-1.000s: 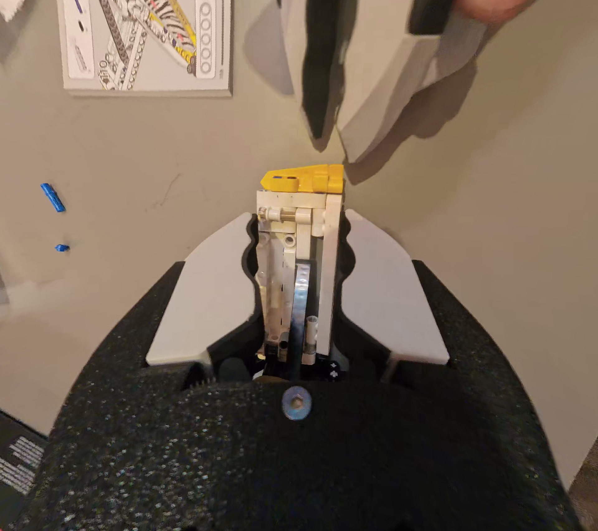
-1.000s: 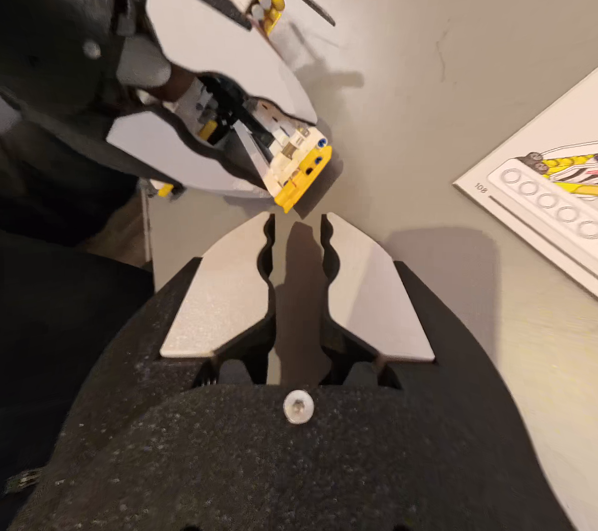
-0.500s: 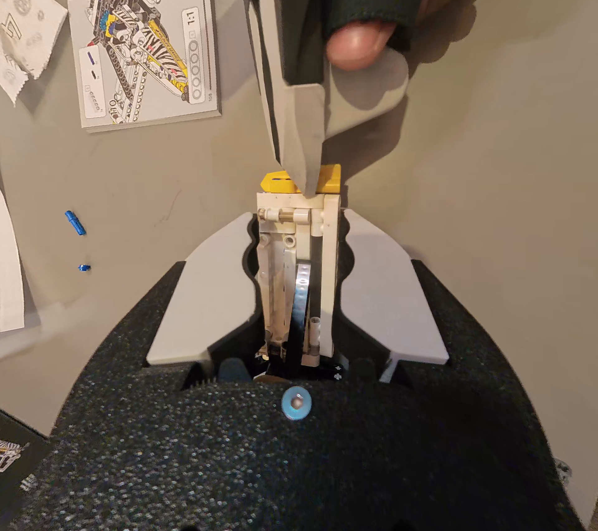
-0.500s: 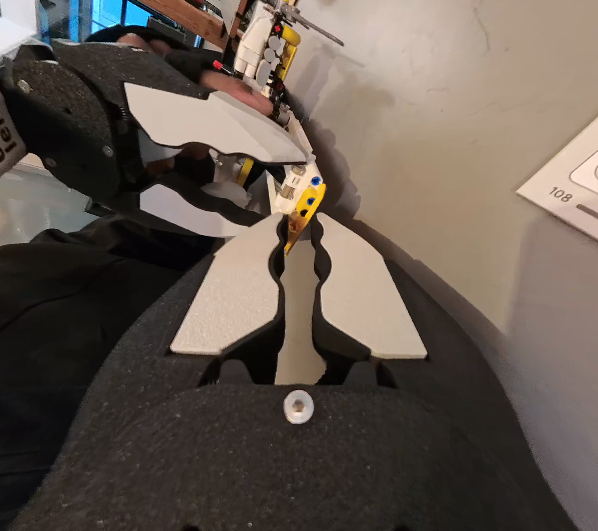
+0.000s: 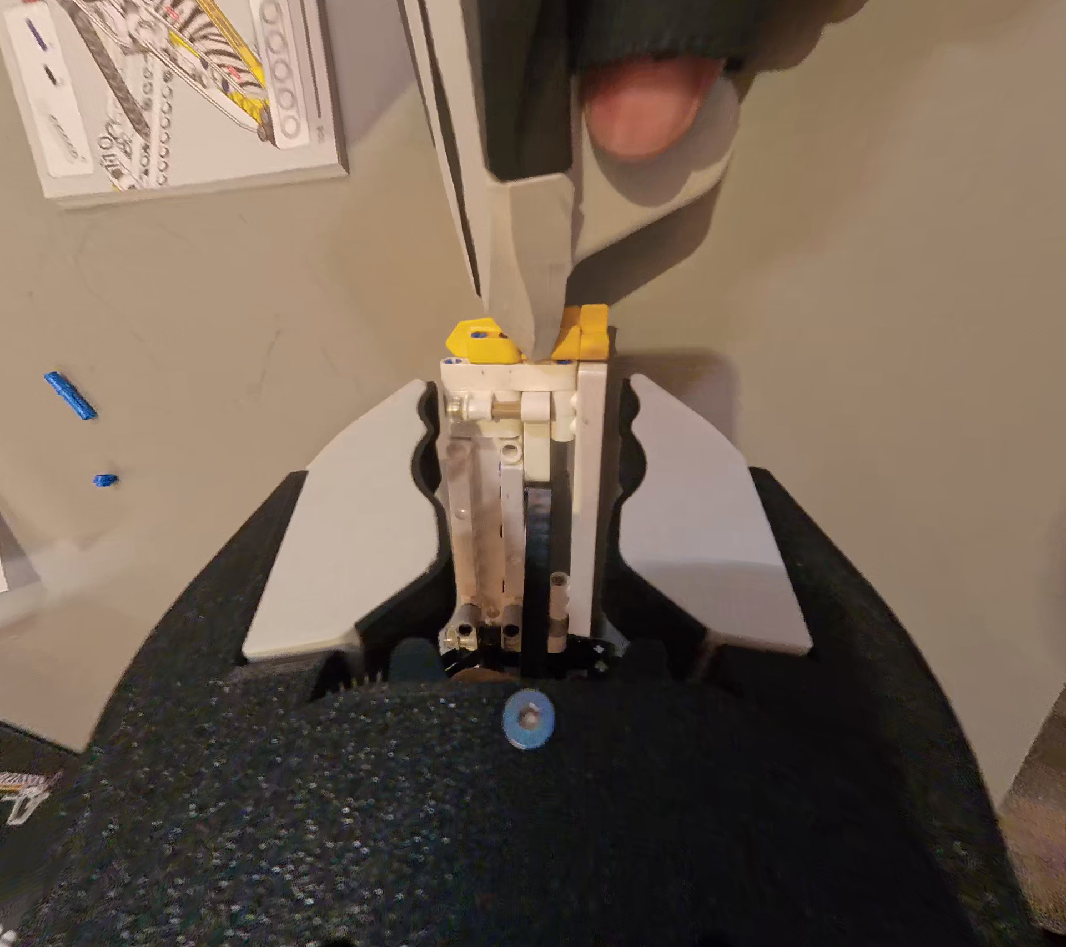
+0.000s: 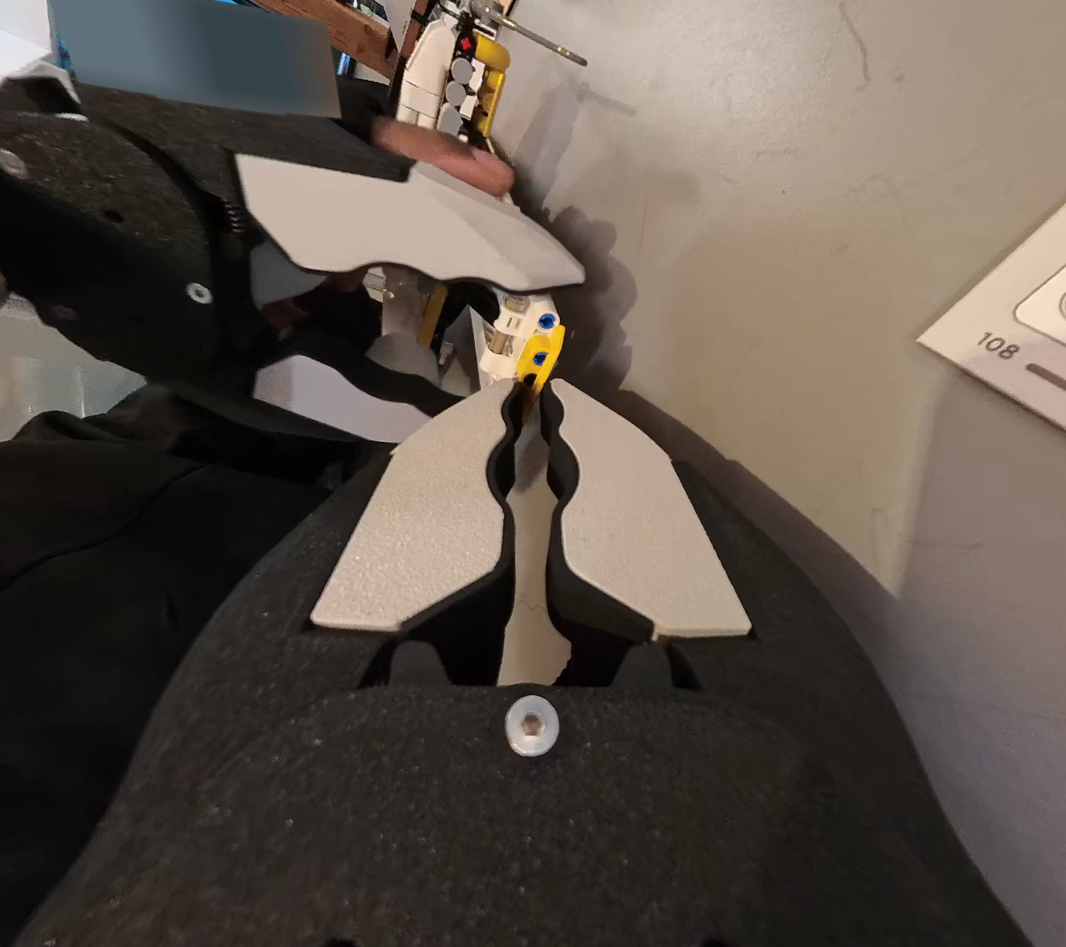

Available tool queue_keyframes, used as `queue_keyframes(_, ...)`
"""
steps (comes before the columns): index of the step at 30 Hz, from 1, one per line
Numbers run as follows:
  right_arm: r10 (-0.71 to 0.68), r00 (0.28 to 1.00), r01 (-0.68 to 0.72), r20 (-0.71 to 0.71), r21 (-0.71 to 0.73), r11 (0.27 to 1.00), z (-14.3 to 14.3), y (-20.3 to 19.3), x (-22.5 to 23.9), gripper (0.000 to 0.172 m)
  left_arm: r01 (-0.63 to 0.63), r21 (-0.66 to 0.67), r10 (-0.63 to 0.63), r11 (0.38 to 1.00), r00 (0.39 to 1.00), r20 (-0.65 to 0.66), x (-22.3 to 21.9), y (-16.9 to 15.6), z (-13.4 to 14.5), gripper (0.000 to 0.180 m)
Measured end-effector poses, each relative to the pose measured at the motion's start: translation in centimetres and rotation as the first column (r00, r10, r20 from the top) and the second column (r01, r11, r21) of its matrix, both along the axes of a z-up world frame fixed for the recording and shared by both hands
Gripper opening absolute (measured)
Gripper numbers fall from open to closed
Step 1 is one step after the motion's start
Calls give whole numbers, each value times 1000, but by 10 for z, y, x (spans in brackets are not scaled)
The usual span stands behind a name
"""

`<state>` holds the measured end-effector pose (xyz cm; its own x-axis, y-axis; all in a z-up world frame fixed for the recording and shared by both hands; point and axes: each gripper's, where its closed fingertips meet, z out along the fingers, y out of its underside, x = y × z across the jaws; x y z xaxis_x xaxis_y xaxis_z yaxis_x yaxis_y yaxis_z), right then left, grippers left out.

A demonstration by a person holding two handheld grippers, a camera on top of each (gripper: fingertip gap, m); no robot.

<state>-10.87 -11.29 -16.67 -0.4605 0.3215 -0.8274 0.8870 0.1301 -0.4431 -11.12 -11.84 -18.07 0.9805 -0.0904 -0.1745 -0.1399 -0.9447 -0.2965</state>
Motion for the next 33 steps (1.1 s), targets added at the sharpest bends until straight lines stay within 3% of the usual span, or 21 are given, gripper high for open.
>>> queue_keyframes(14,43,999,-43,-1,7,999,-2,7,4,4,27,22,-27,999,1000,15,0,5,-4,55)
queue_keyframes(33,-6,1000,6,-9,-9,1000,0,13,-2,4,84,-6,-84,996,996,-36,-7,12,-2,54)
